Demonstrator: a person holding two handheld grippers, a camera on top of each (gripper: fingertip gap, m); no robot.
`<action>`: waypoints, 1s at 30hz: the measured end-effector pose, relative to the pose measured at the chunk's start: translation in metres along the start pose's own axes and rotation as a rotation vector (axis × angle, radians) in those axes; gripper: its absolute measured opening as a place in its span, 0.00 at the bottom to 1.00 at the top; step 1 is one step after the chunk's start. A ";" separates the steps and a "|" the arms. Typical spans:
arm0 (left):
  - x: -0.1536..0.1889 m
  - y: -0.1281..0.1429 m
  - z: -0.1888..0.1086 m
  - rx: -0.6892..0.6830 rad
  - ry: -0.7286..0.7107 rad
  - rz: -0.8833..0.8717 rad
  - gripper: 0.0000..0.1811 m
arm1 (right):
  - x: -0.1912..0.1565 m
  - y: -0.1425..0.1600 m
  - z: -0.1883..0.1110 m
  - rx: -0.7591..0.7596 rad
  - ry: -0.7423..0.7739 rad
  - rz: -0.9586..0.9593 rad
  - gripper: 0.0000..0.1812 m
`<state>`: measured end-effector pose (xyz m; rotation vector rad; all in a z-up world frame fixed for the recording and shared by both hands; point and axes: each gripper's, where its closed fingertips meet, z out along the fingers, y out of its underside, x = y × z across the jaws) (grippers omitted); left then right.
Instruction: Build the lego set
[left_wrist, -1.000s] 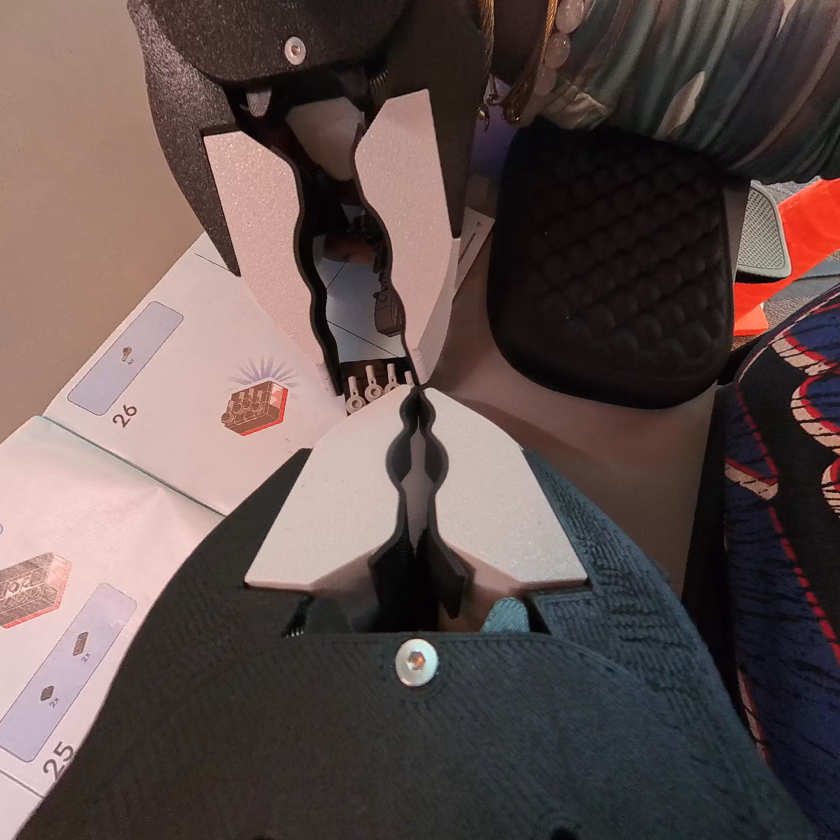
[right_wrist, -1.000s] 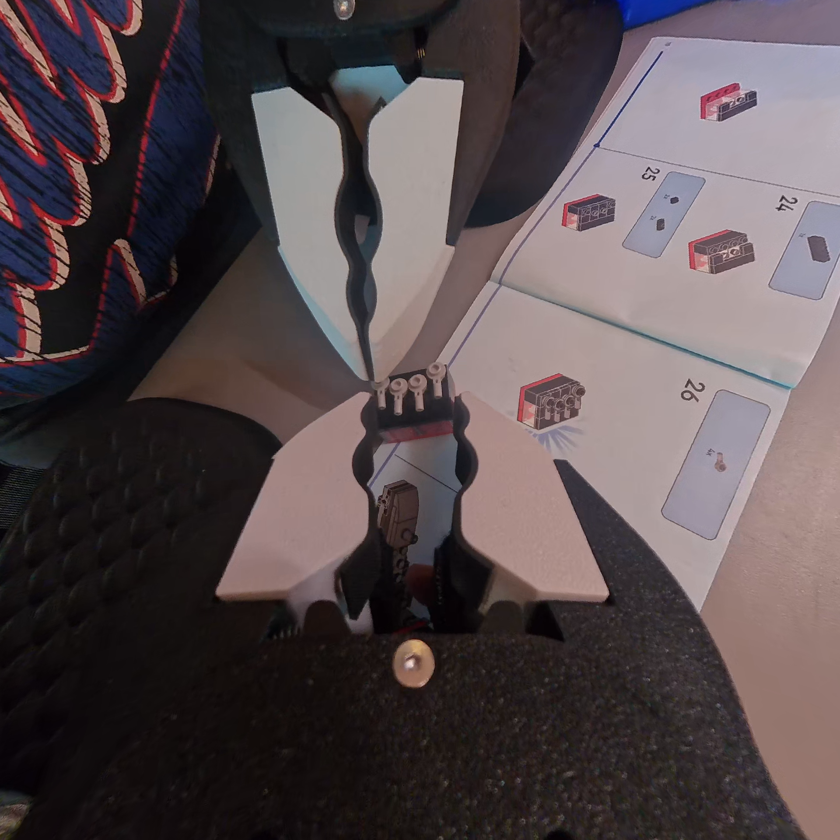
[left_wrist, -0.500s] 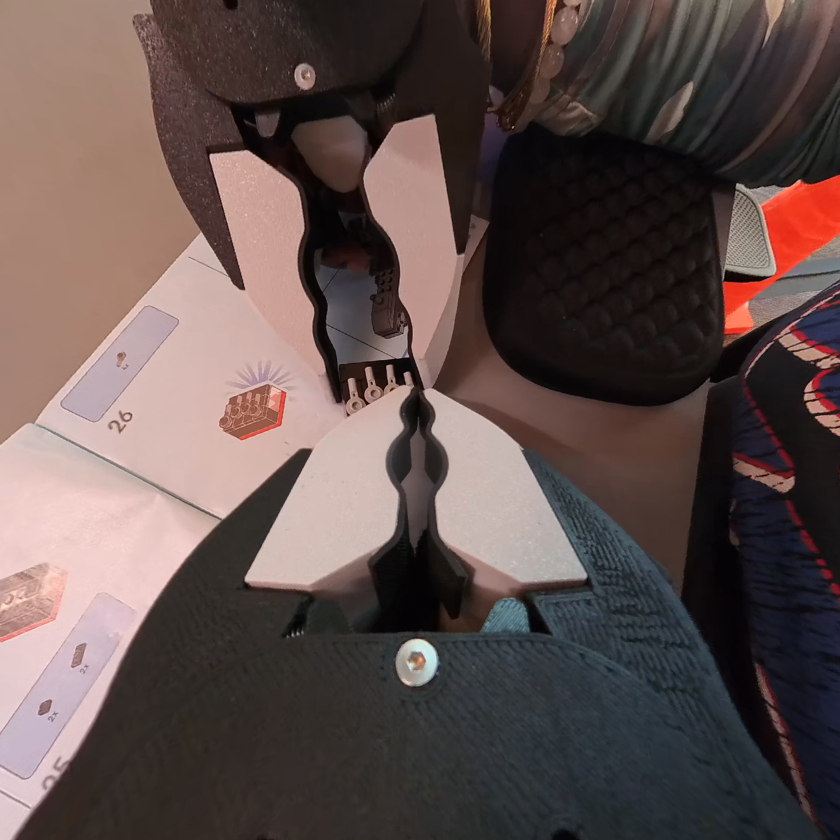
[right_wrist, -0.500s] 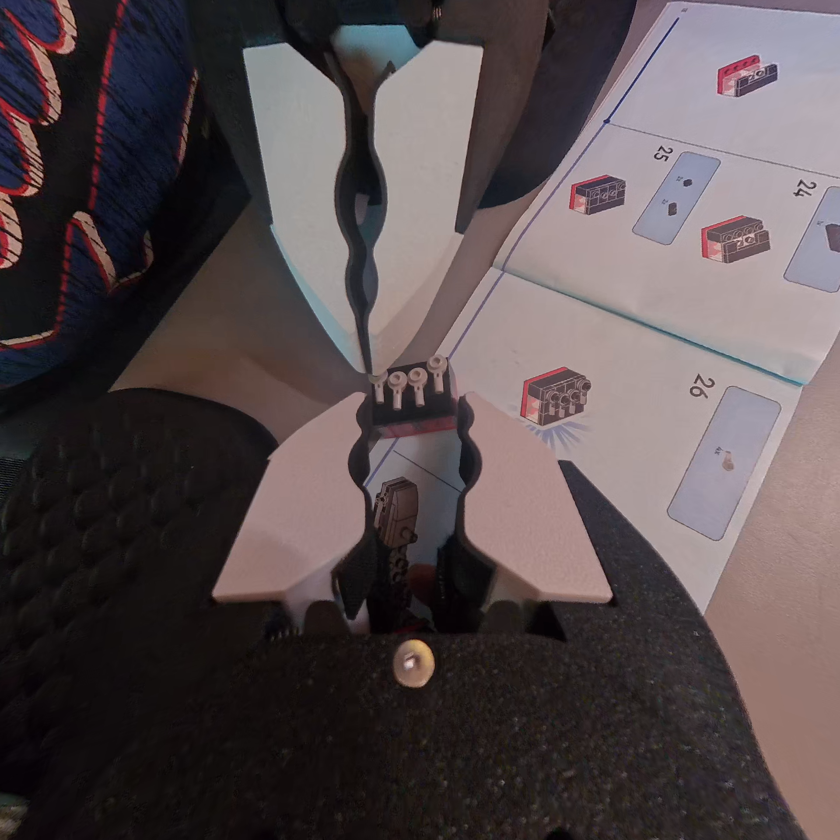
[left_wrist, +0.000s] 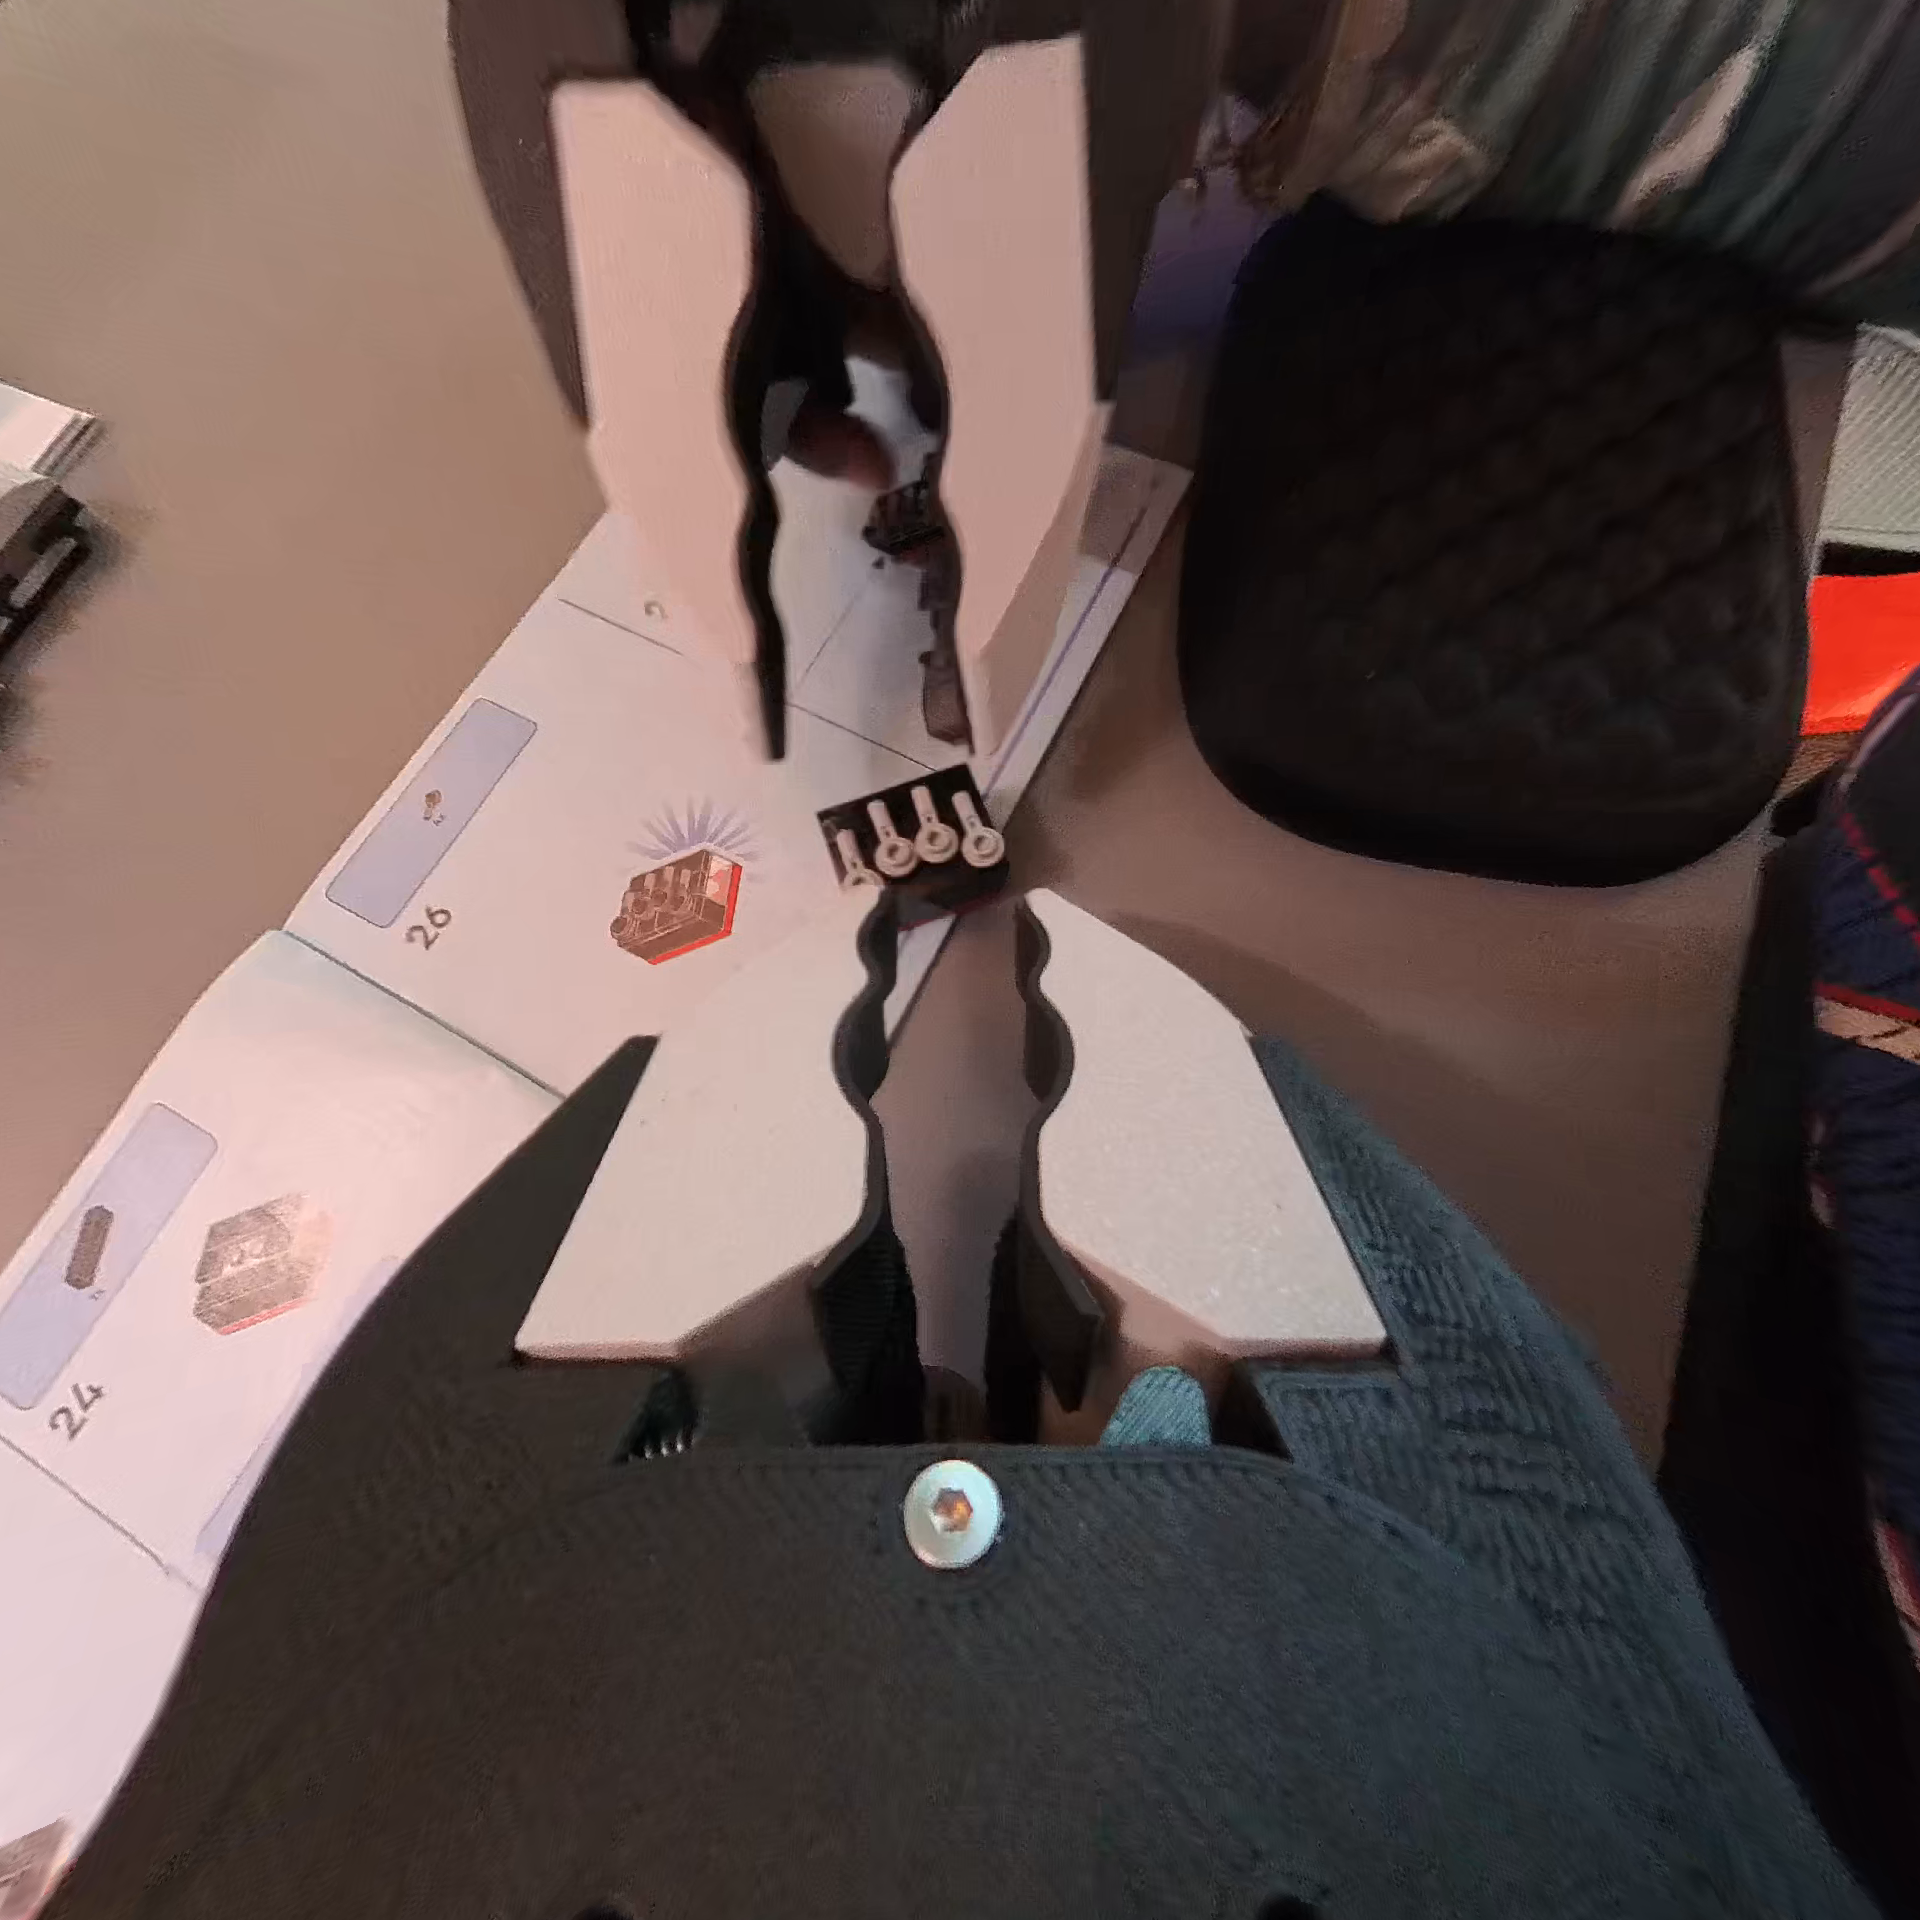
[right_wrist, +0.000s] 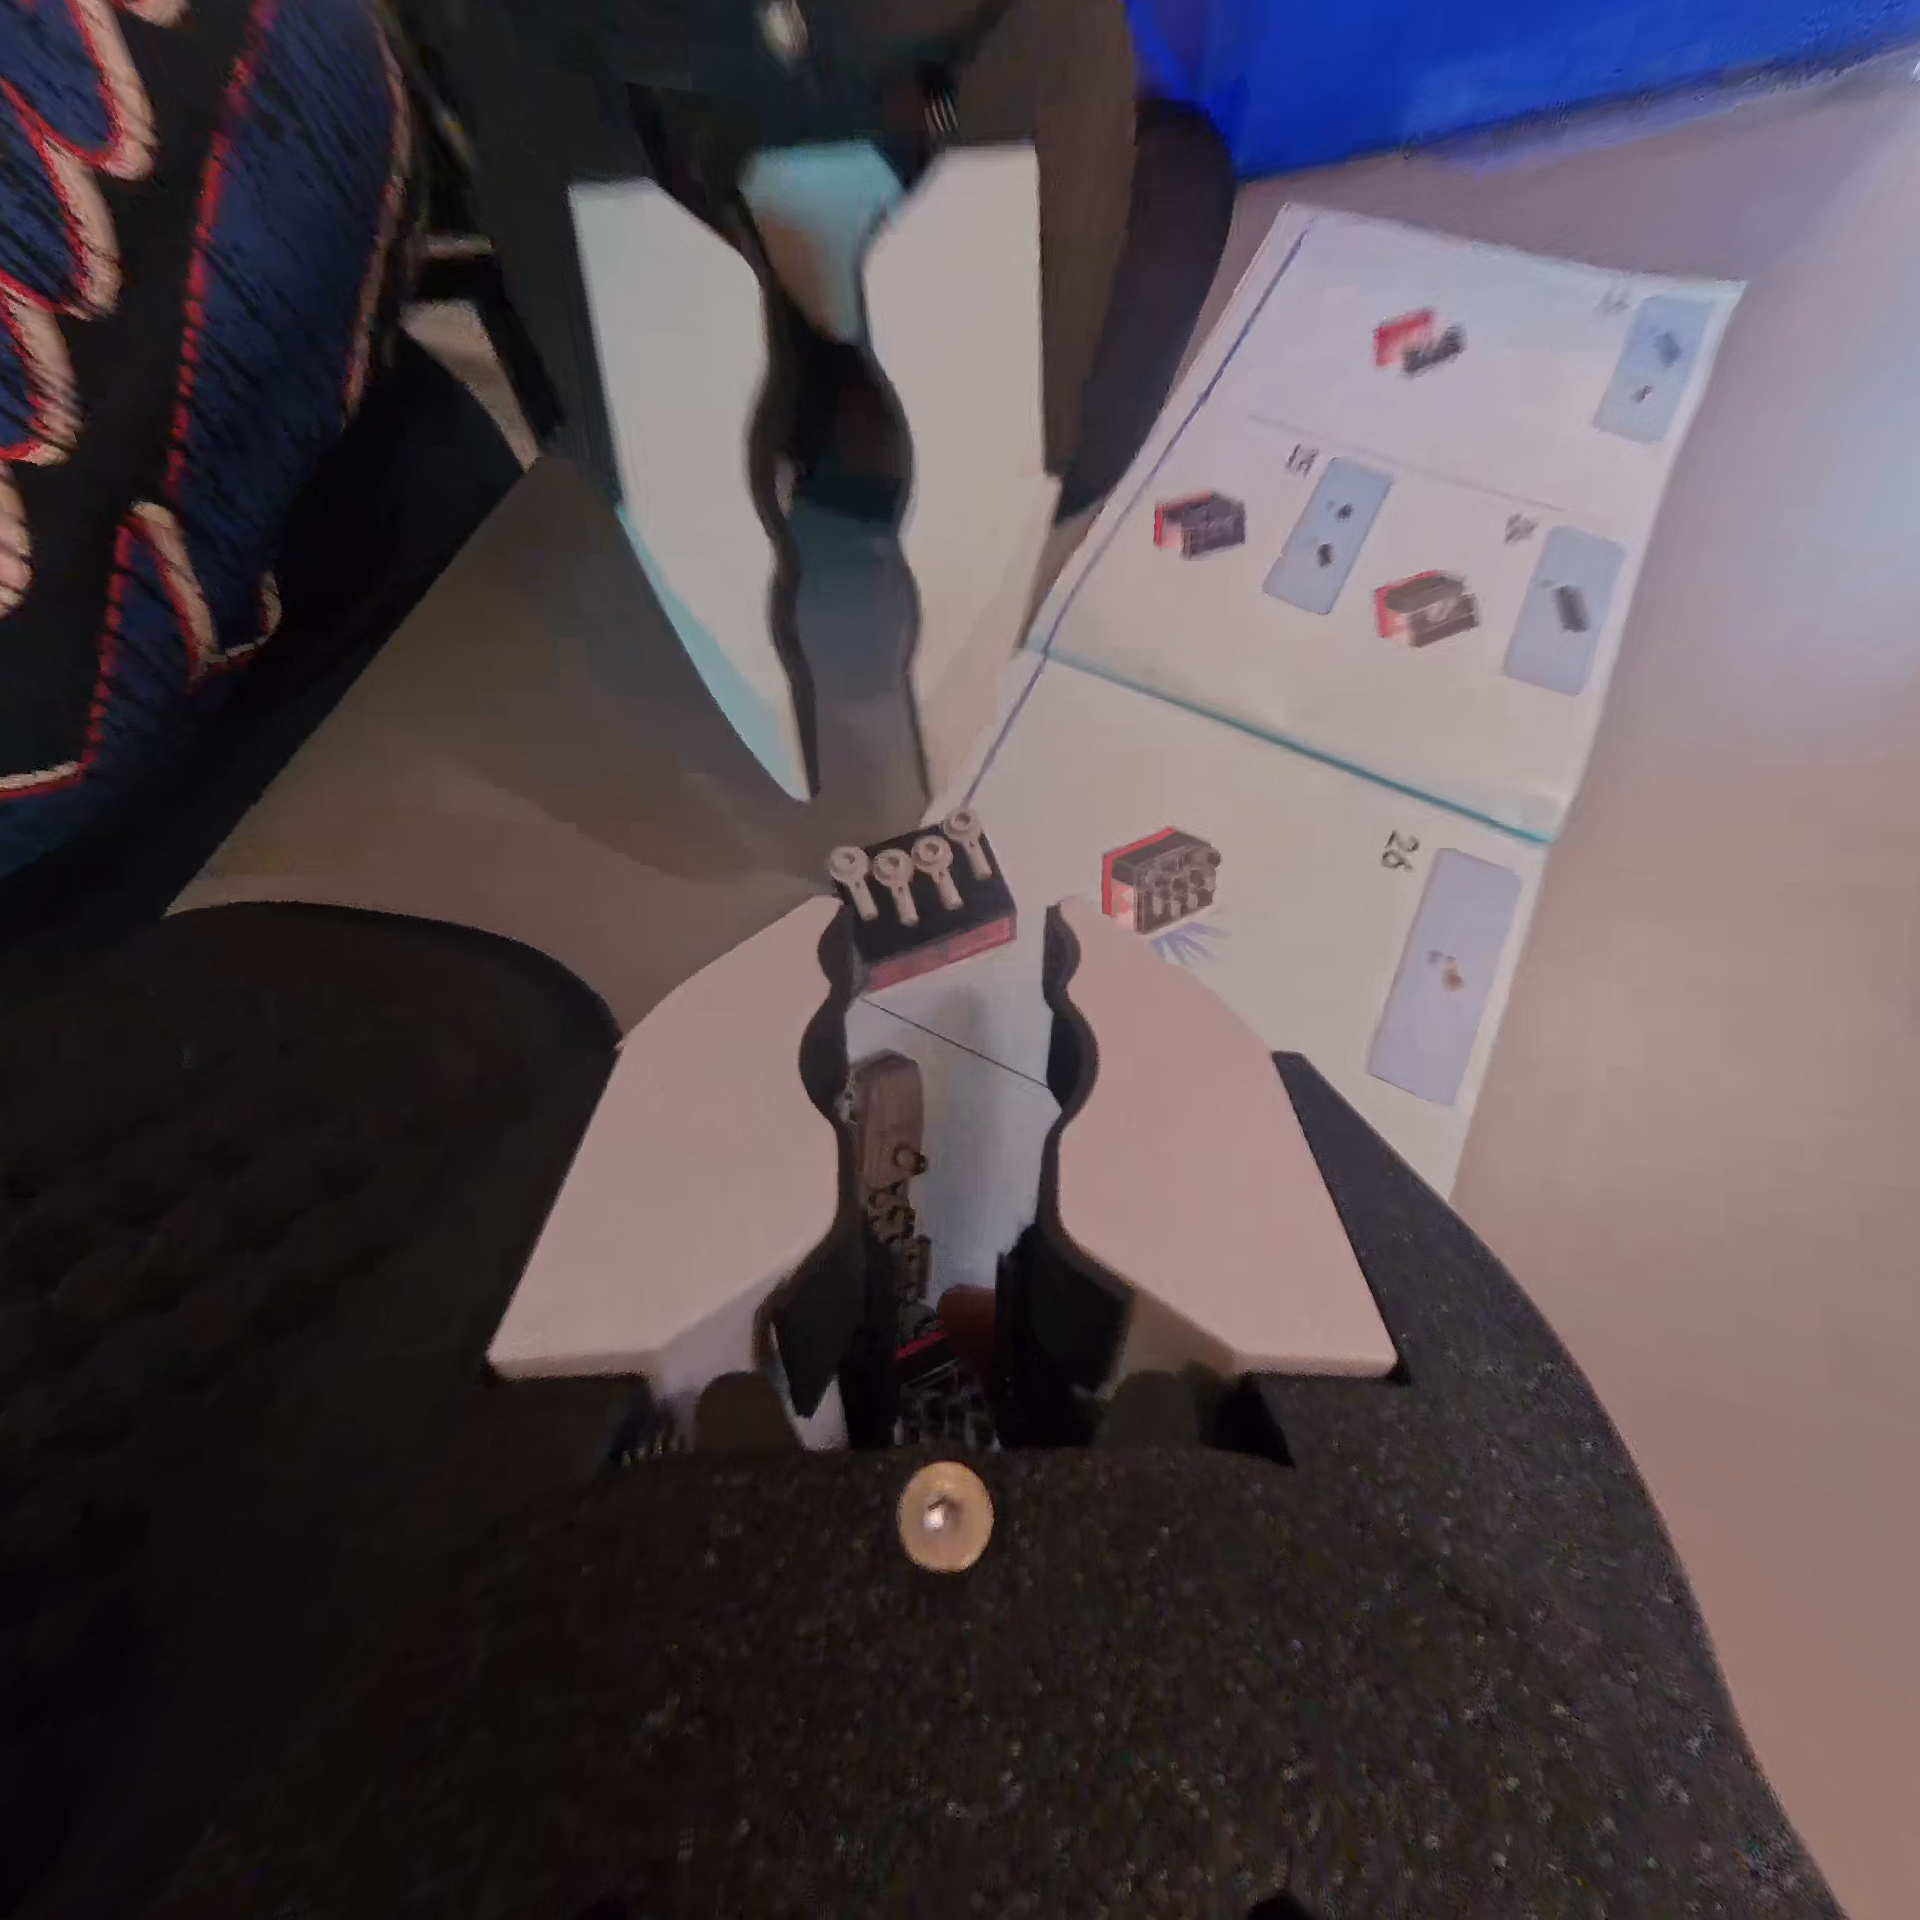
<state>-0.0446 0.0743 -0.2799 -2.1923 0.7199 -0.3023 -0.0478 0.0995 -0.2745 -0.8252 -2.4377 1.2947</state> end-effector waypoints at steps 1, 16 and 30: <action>-0.003 0.000 0.000 0.002 -0.022 0.004 0.14 | -0.004 -0.005 -0.004 0.032 0.022 -0.020 0.18; -0.010 0.011 0.021 -0.118 0.006 -0.041 0.23 | -0.019 0.002 0.009 -0.009 0.105 -0.191 0.06; -0.010 0.011 0.021 -0.115 0.045 -0.100 0.18 | -0.013 0.003 0.012 -0.041 0.154 -0.239 0.04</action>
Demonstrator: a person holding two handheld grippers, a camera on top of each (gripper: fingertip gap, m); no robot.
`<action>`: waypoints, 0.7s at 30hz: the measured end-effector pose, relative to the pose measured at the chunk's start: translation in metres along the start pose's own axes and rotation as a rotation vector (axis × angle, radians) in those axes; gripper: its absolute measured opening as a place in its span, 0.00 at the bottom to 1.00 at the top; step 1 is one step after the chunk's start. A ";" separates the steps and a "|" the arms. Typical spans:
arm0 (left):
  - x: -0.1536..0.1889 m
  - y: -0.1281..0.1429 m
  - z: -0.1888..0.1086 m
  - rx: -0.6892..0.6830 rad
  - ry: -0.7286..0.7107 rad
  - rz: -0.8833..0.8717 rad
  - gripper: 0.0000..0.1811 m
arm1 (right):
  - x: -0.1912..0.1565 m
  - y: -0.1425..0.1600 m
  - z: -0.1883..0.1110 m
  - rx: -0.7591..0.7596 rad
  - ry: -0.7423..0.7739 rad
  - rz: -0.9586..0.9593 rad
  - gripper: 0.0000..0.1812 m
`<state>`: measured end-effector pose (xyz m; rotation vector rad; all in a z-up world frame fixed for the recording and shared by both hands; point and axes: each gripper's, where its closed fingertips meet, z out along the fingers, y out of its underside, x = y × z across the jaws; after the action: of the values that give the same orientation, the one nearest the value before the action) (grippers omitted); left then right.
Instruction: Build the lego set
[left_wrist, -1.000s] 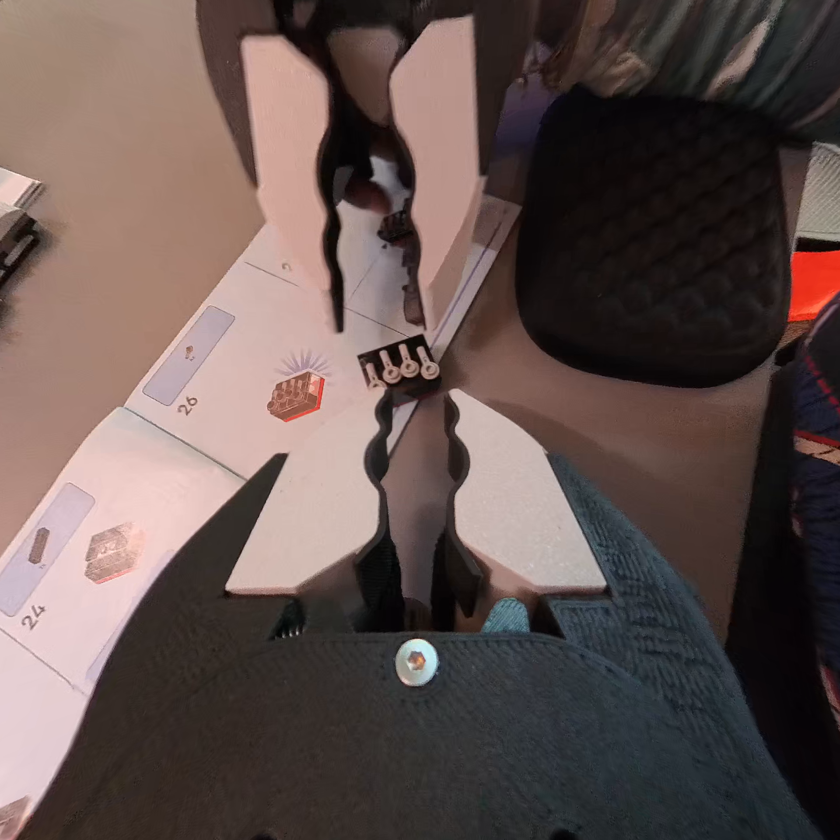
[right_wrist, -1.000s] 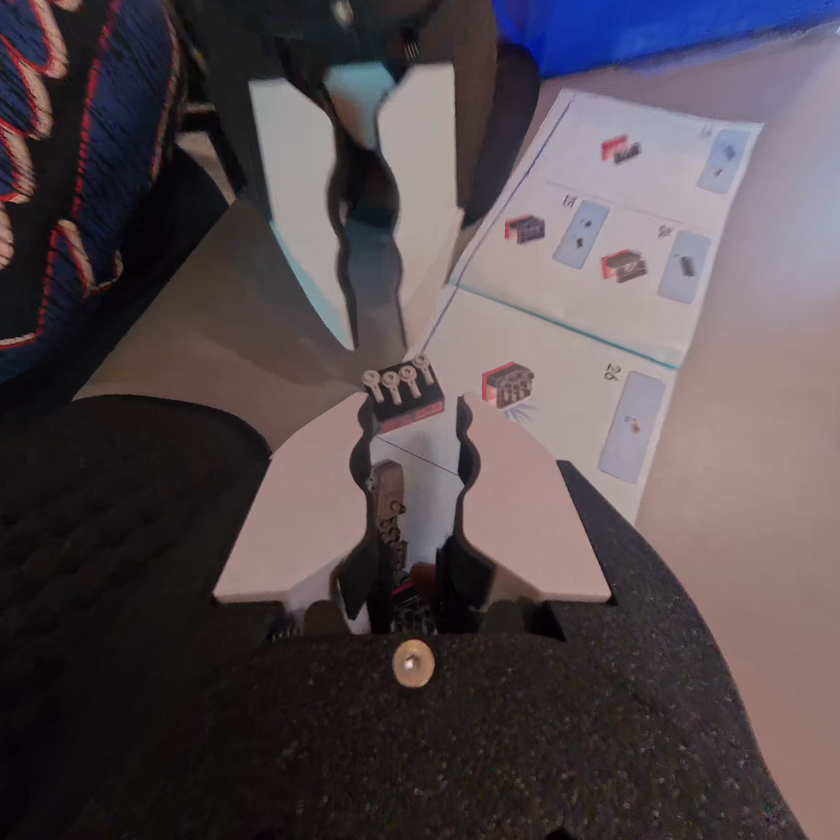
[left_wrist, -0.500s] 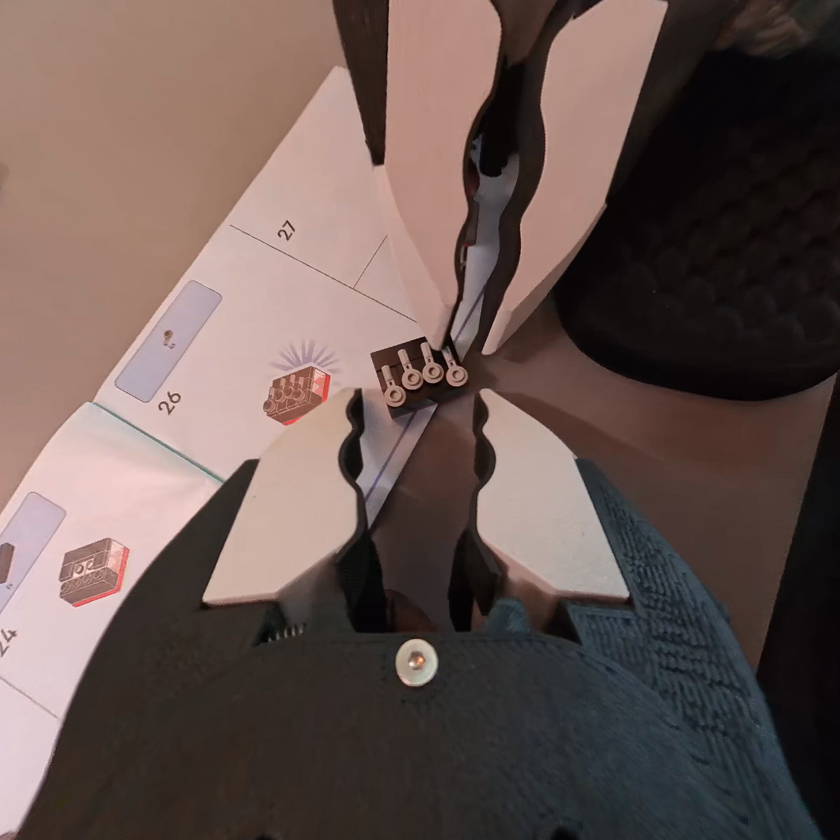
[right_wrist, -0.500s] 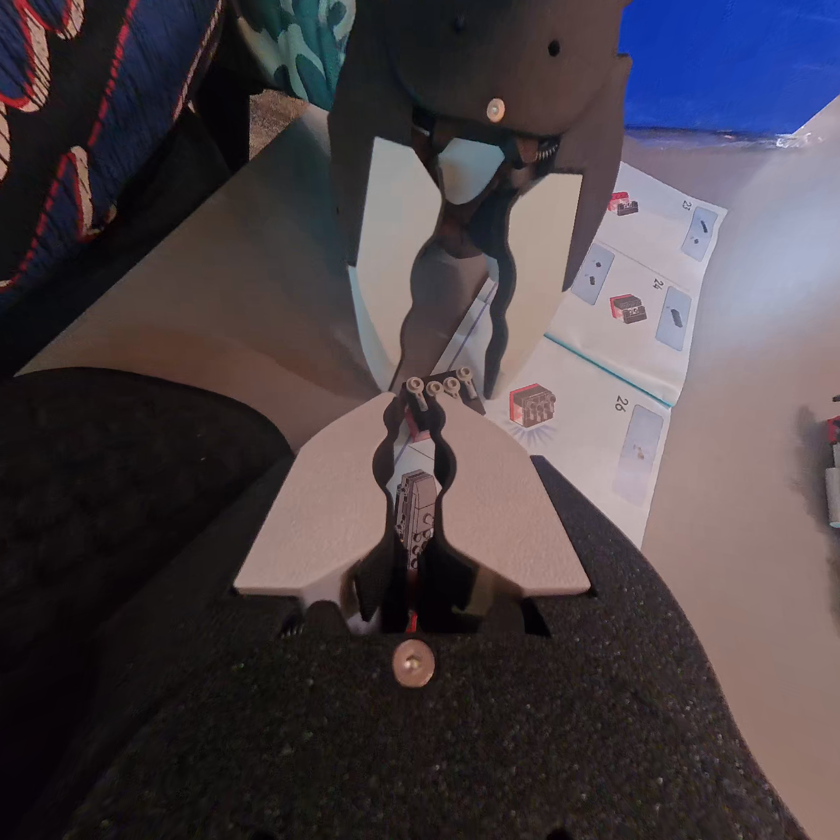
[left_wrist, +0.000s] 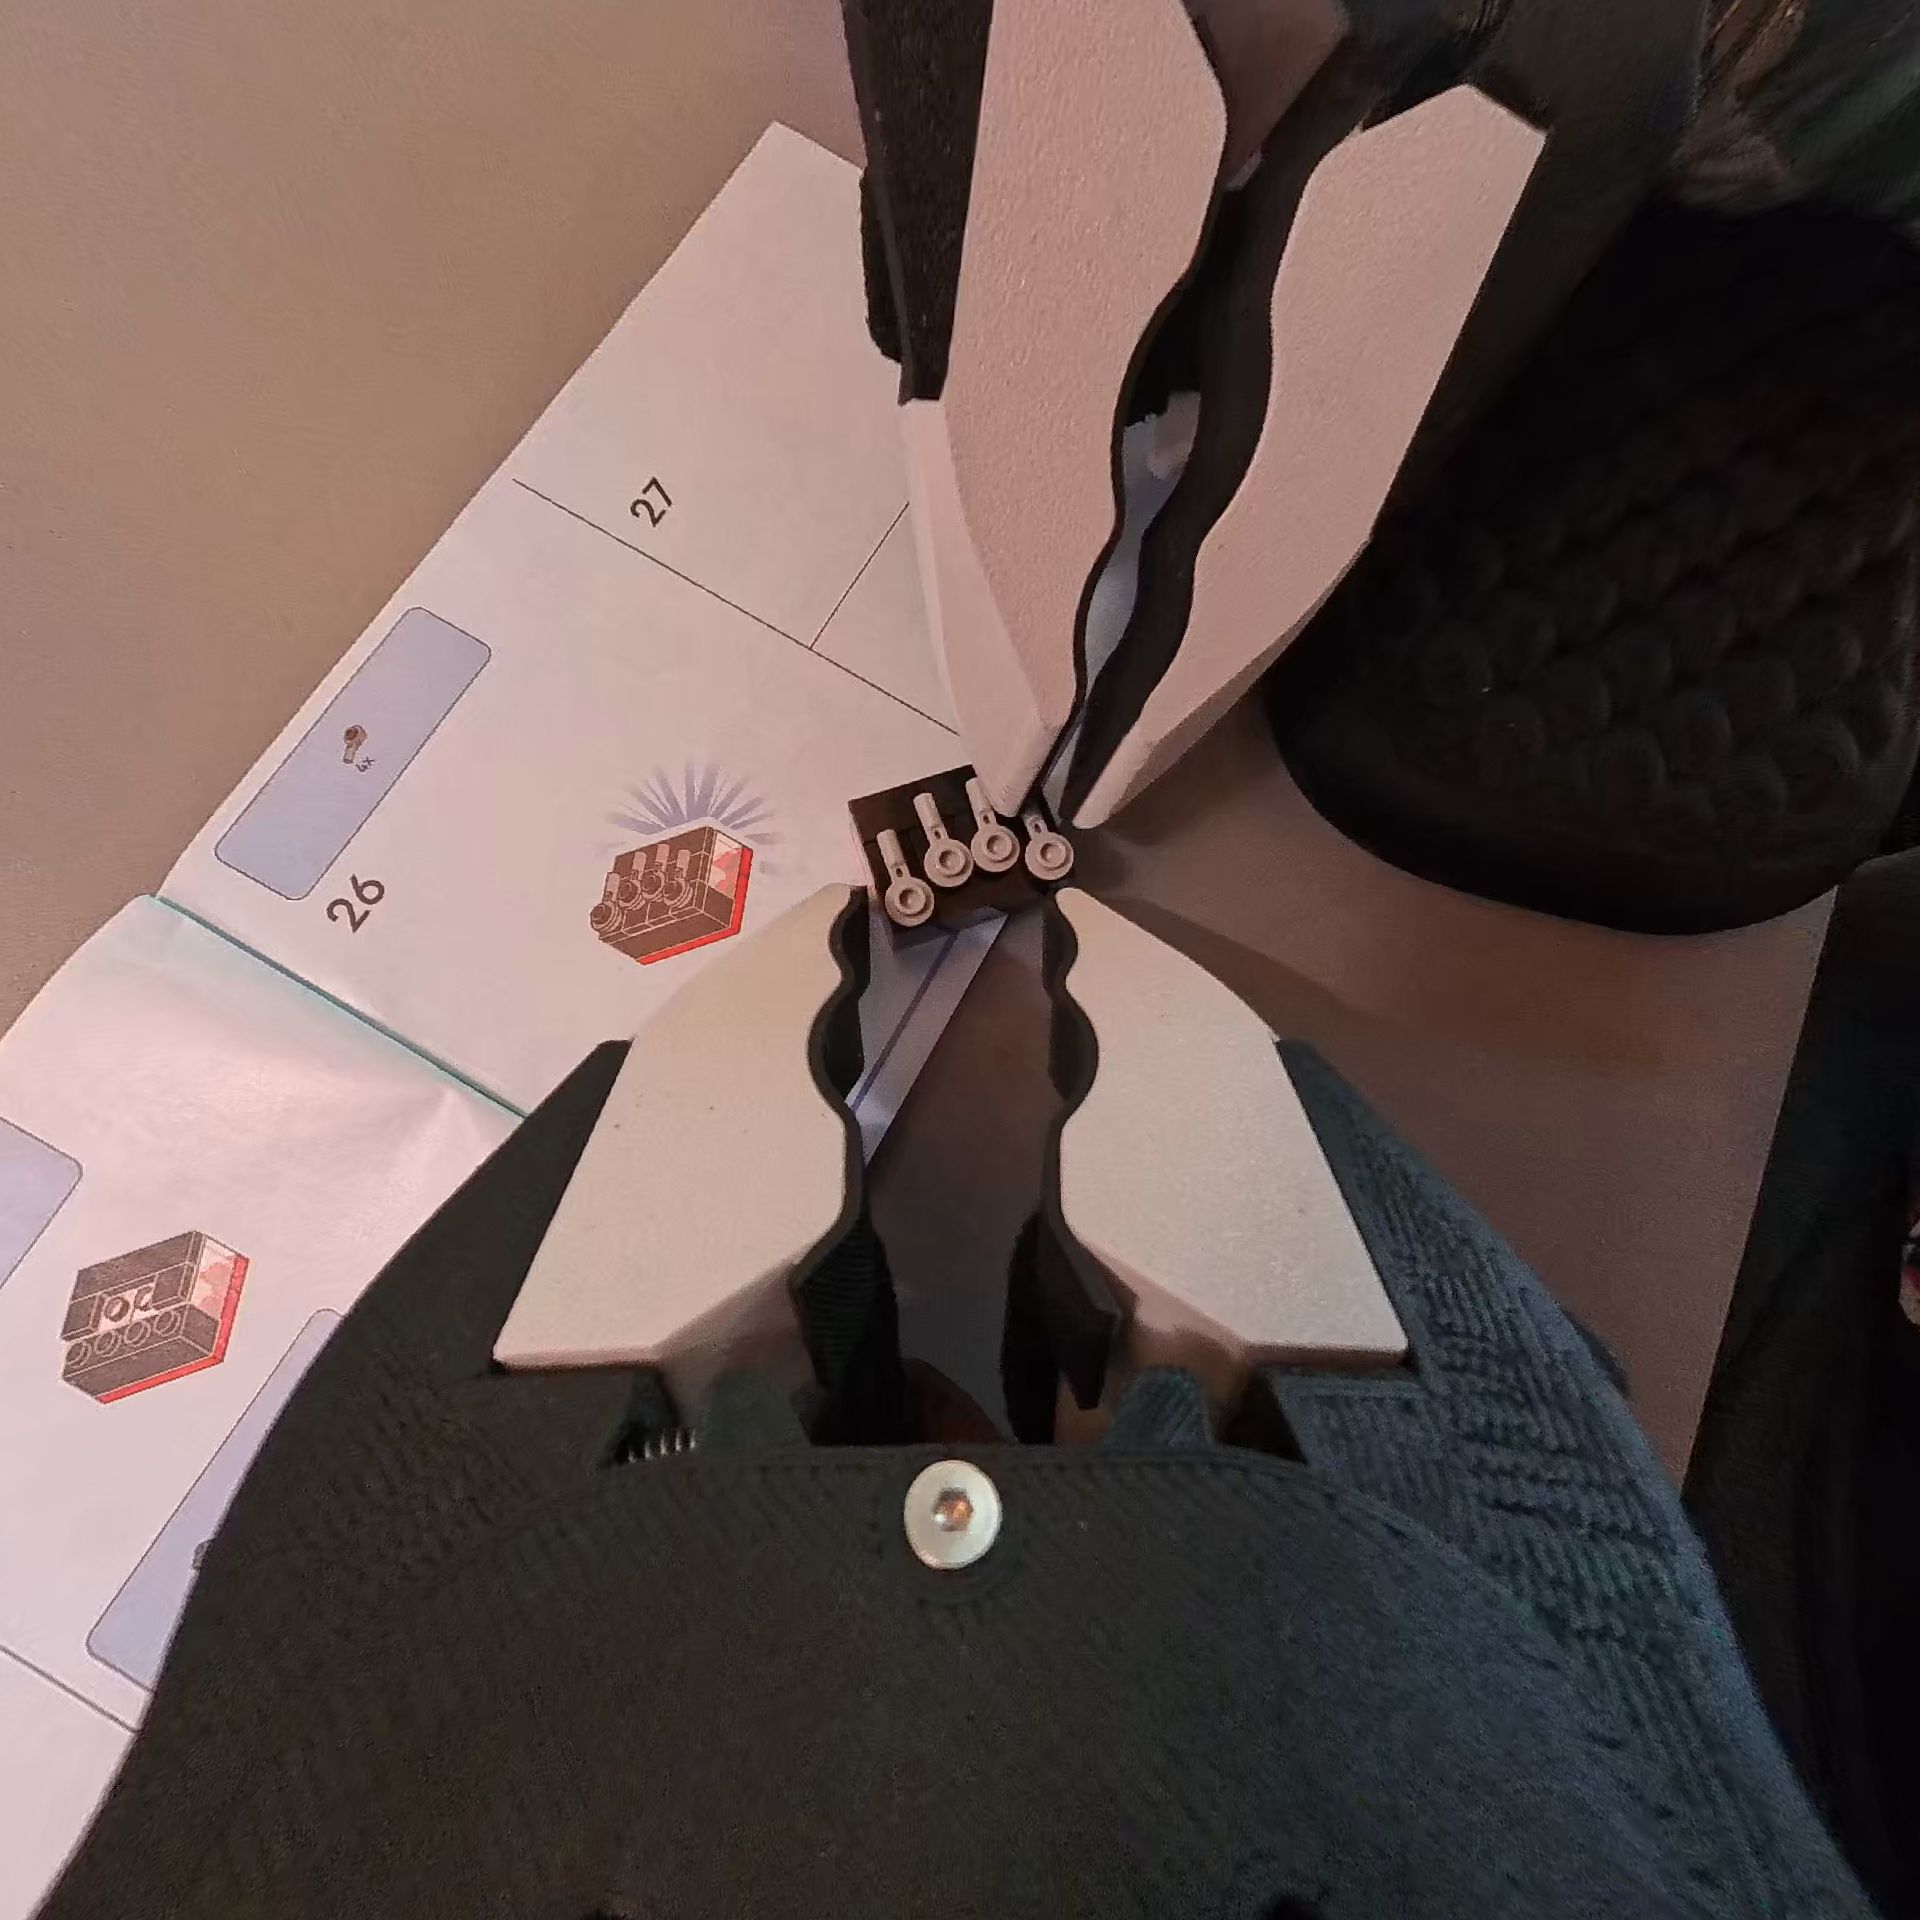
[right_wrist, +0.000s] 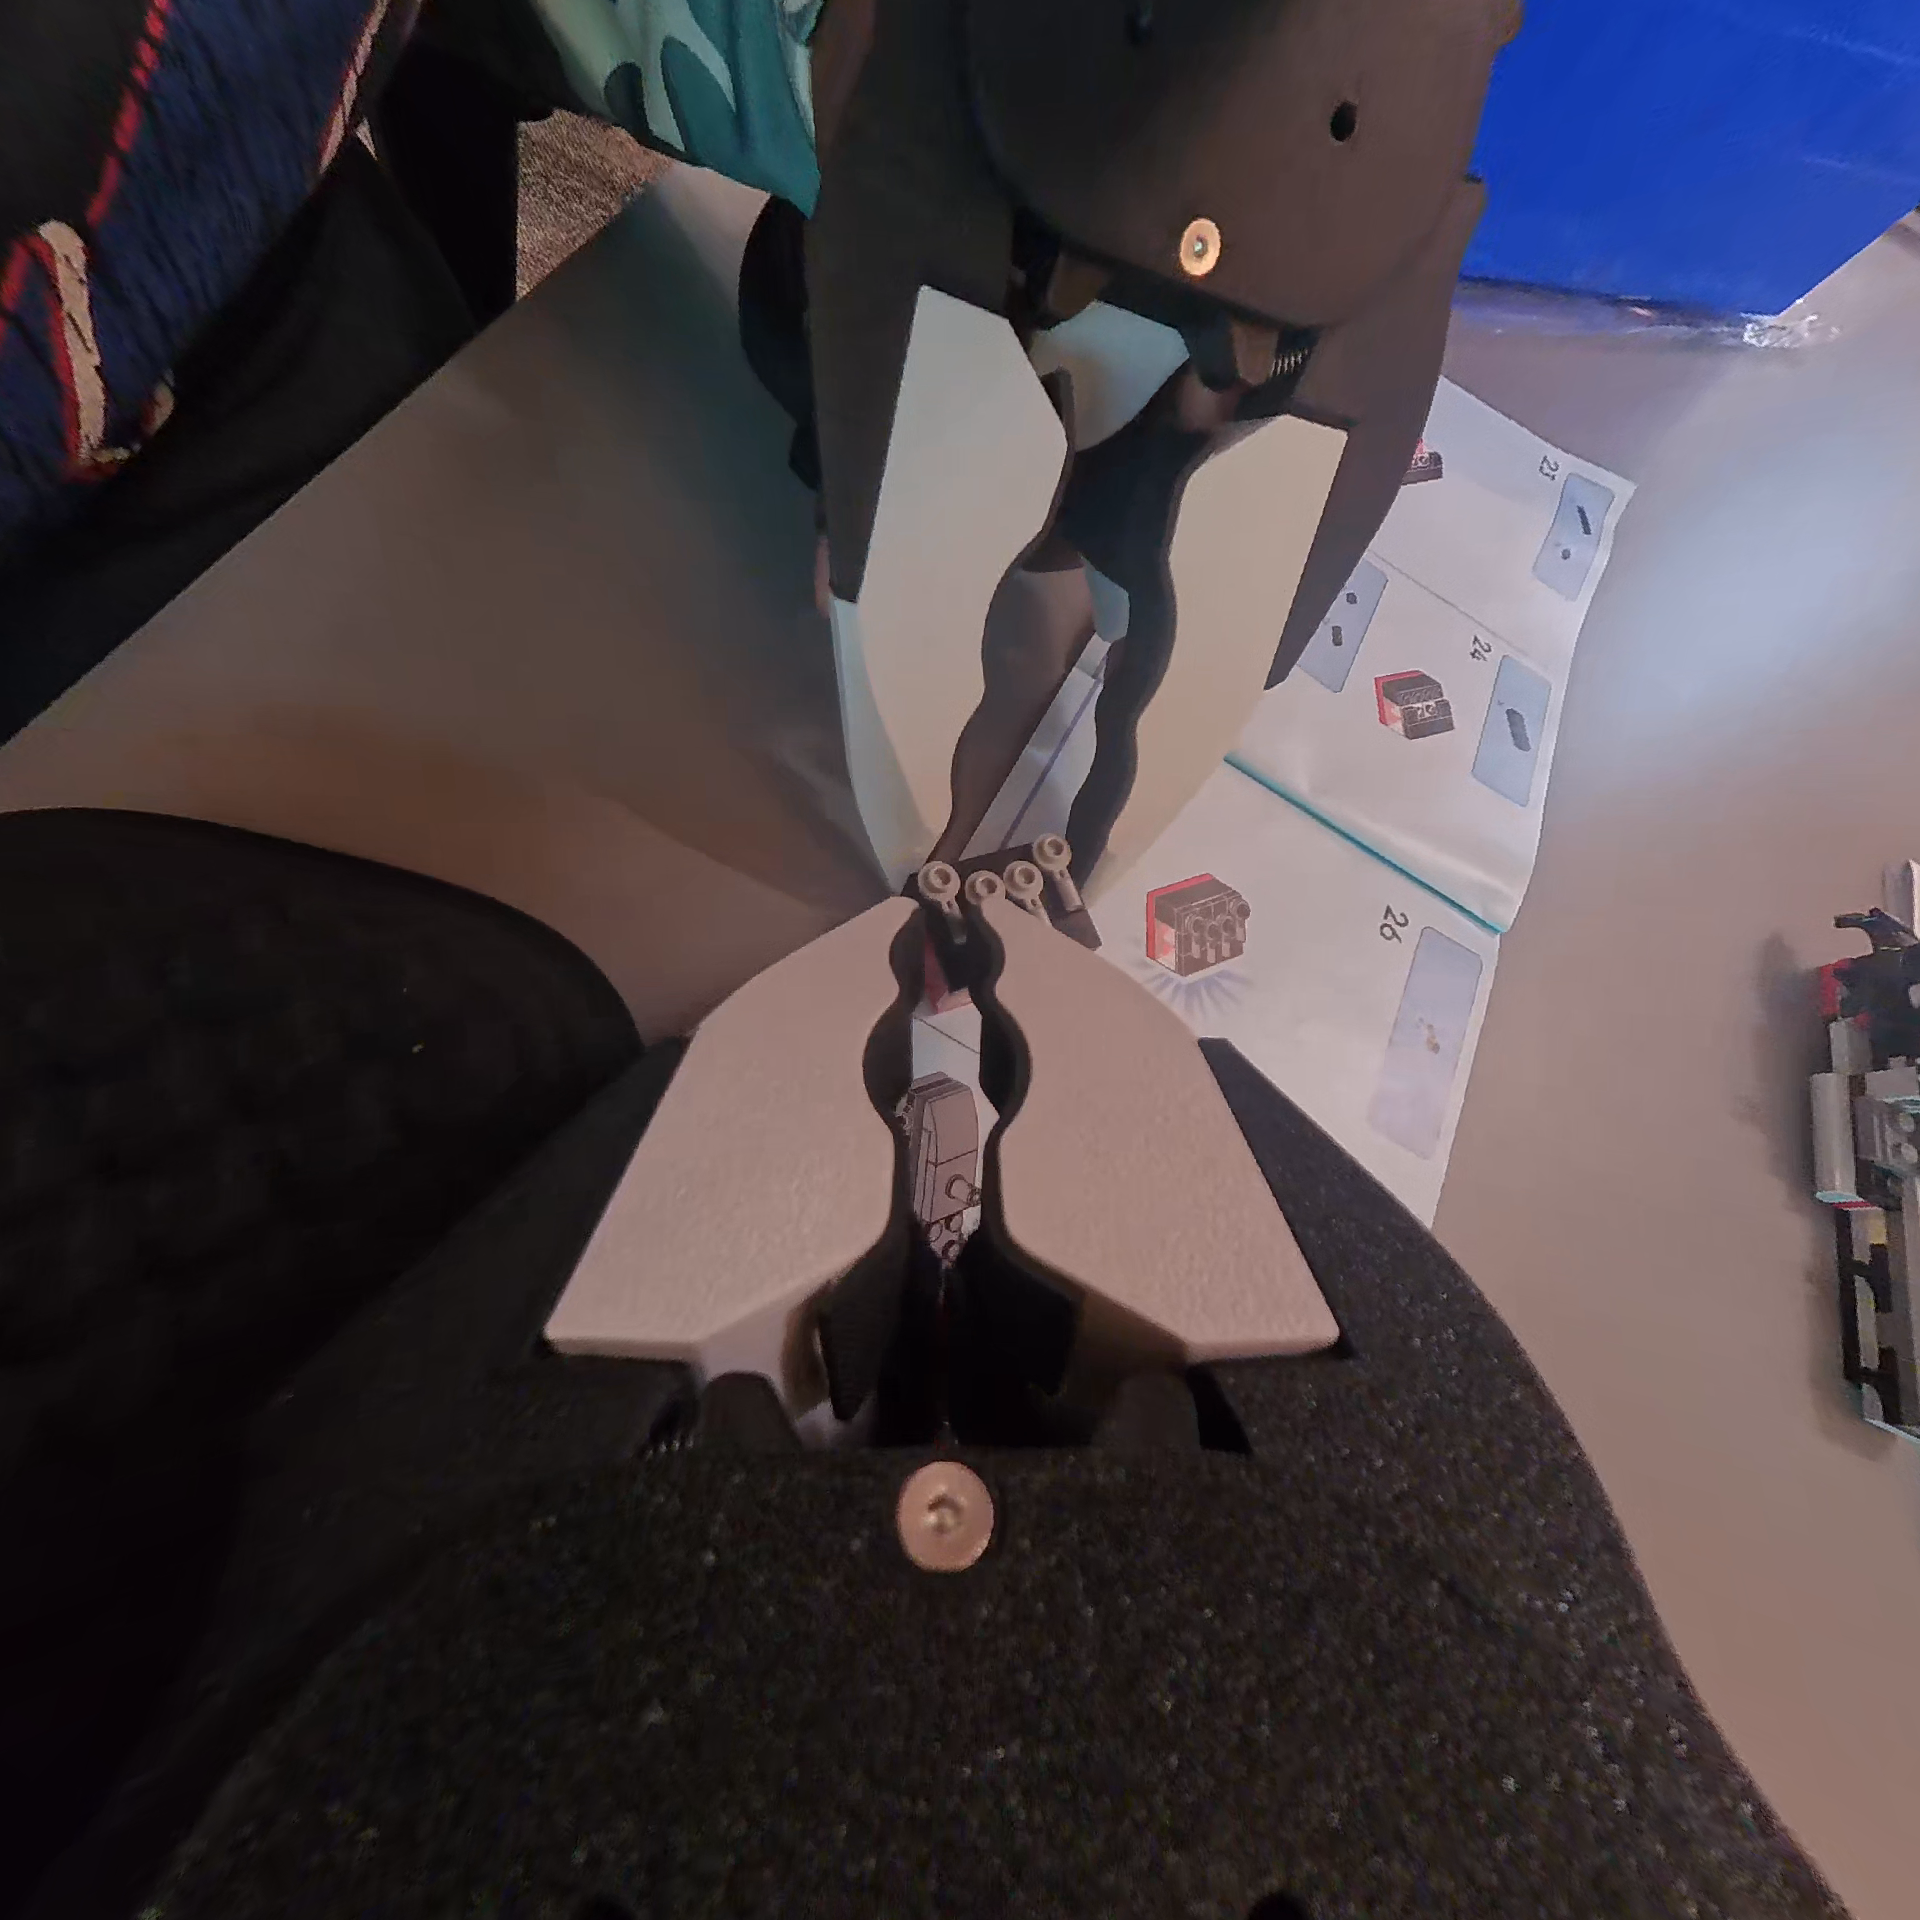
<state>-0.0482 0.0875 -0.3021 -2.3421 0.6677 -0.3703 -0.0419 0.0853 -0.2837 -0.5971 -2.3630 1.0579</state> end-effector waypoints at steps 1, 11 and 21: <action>0.000 0.000 0.000 0.000 0.000 -0.001 0.18 | 0.000 0.000 0.000 -0.002 0.005 -0.005 0.04; 0.000 0.000 0.000 0.000 0.007 -0.009 0.17 | 0.002 0.000 0.000 -0.024 0.028 -0.043 0.02; -0.001 0.000 0.000 0.000 0.002 -0.021 0.16 | 0.001 0.002 0.000 -0.043 0.045 -0.113 0.05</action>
<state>-0.0493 0.0883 -0.3020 -2.3502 0.6447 -0.3827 -0.0421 0.0869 -0.2847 -0.4913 -2.3555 0.9372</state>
